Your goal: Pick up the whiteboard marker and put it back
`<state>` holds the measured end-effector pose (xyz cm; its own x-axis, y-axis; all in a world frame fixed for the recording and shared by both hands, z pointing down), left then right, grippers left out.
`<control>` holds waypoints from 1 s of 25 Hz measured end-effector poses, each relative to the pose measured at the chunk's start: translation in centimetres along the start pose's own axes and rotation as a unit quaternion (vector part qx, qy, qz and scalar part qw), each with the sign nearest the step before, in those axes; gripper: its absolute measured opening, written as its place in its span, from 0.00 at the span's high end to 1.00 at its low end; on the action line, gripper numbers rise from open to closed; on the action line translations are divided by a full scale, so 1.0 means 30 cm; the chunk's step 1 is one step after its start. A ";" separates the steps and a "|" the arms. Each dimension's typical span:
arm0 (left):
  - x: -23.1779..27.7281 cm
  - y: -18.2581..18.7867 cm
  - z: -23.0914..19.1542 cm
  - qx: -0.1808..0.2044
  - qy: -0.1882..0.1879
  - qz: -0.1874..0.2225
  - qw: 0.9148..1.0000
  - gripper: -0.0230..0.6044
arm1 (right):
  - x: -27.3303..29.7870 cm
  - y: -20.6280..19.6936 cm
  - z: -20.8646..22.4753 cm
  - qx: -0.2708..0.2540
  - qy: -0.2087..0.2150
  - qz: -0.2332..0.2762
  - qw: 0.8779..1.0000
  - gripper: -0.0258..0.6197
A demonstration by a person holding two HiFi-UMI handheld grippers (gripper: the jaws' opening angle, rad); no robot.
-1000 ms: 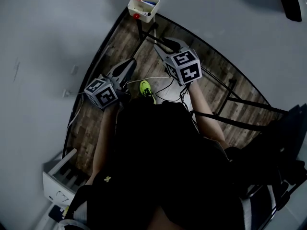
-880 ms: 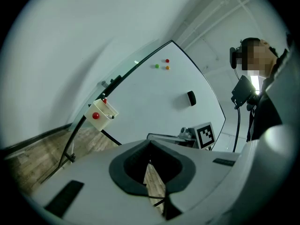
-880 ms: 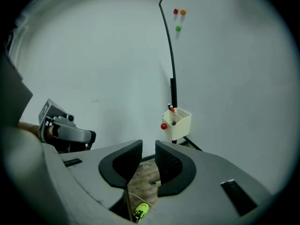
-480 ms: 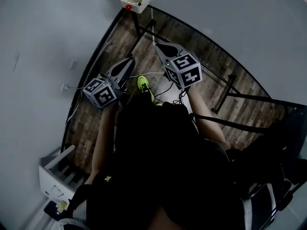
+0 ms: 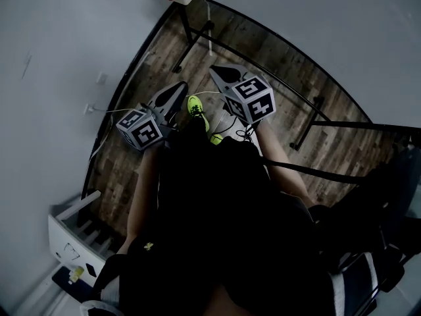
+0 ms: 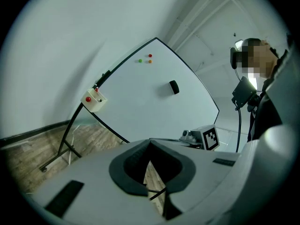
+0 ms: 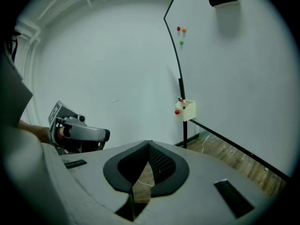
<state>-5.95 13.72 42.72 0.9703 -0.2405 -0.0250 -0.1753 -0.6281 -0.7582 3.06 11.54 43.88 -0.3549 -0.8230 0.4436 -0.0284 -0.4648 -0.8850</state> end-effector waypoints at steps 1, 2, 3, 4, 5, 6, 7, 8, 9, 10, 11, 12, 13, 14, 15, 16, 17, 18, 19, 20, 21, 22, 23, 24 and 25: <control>-0.007 -0.009 0.019 0.002 0.001 0.002 1.000 0.94 | -0.018 -0.009 -0.009 0.001 0.002 0.000 1.000 0.95; -0.015 -0.022 0.036 0.003 0.003 0.003 1.000 0.94 | -0.035 -0.020 -0.018 0.002 0.004 0.000 1.000 0.95; -0.026 -0.037 0.052 0.005 0.005 0.003 1.000 0.94 | -0.051 -0.029 -0.030 0.004 0.006 0.001 1.000 0.95; -0.039 -0.054 0.065 0.006 0.007 0.002 1.000 0.94 | -0.065 -0.038 -0.042 0.006 0.009 0.002 1.000 0.95; -0.052 -0.069 0.076 0.007 0.010 0.000 1.000 0.94 | -0.079 -0.045 -0.054 0.007 0.011 0.003 1.000 0.95; -0.063 -0.081 0.085 0.008 0.012 0.000 1.000 0.94 | -0.092 -0.053 -0.064 0.007 0.012 0.003 1.000 0.95; -0.073 -0.089 0.095 0.008 0.014 0.002 1.000 0.94 | -0.104 -0.060 -0.073 0.007 0.013 0.003 1.000 0.95; -0.081 -0.096 0.106 0.007 0.015 0.003 1.000 0.94 | -0.114 -0.066 -0.081 0.006 0.013 0.004 1.000 0.95; -0.087 -0.103 0.117 0.006 0.015 0.004 1.000 0.94 | -0.125 -0.071 -0.088 0.006 0.013 0.004 1.000 0.95; -0.095 -0.112 0.129 0.006 0.014 0.004 1.000 0.94 | -0.135 -0.074 -0.097 0.005 0.012 0.005 1.000 0.95; -0.102 -0.121 0.139 0.006 0.013 0.002 1.000 0.94 | -0.144 -0.074 -0.106 0.005 0.012 0.006 1.000 0.95; -0.110 -0.129 0.147 0.007 0.012 0.001 1.000 0.94 | -0.152 -0.072 -0.114 0.005 0.011 0.008 1.000 0.95; -0.116 -0.133 0.154 0.005 0.011 0.001 1.000 0.94 | -0.159 -0.066 -0.122 0.004 0.011 0.011 1.000 0.95; -0.121 -0.134 0.159 0.003 0.010 0.002 1.000 0.94 | -0.165 -0.058 -0.130 0.003 0.011 0.014 1.000 0.95; -0.126 -0.136 0.163 0.002 0.009 0.002 1.000 0.94 | -0.171 -0.050 -0.138 0.002 0.010 0.019 1.000 0.95; -0.131 -0.139 0.165 0.000 0.007 0.002 1.000 0.94 | -0.176 -0.042 -0.147 0.001 0.010 0.023 1.000 0.95; -0.136 -0.144 0.168 -0.003 0.005 0.001 1.000 0.94 | -0.181 -0.035 -0.156 0.001 0.009 0.027 1.000 0.95; -0.139 -0.149 0.170 -0.005 0.003 -0.001 1.000 0.94 | -0.183 -0.029 -0.165 0.000 0.009 0.031 0.999 0.95; -0.141 -0.151 0.174 -0.007 0.001 -0.004 1.000 0.94 | -0.185 -0.022 -0.174 -0.002 0.009 0.034 0.999 0.95; -0.143 -0.150 0.180 -0.005 -0.002 -0.008 1.000 0.94 | -0.185 -0.017 -0.184 -0.003 0.009 0.035 0.999 0.95; -0.148 -0.147 0.187 -0.002 -0.005 -0.011 1.000 0.94 | -0.186 -0.014 -0.196 -0.004 0.008 0.035 0.999 0.95; -0.155 -0.143 0.190 0.001 -0.007 -0.012 1.000 0.94 | -0.184 -0.014 -0.207 -0.006 0.008 0.035 0.999 0.95; -0.162 -0.140 0.189 0.002 -0.008 -0.012 1.000 0.94 | -0.181 -0.016 -0.218 -0.008 0.007 0.034 0.999 0.95; -0.170 -0.138 0.188 0.002 -0.009 -0.011 1.000 0.94 | -0.179 -0.021 -0.229 -0.009 0.007 0.032 0.999 0.95; -0.177 -0.139 0.187 0.002 -0.010 -0.012 1.000 0.94 | -0.178 -0.026 -0.241 -0.011 0.007 0.031 0.999 0.95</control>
<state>-9.42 21.77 42.36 0.9772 -0.2112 -0.0203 -0.1520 -0.6304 -0.7612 -1.76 18.65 41.17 -0.3701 -0.8452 0.3855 -0.0262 -0.4053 -0.9138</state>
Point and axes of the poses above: the fingertips, and each gripper's own axes: x forward along the fingers, z to its right, y out of its top, the point moved 1 cm from there along -x, backward along the fingers, and after that the axes turned 10 degrees about -y, right-handed, at the moved point
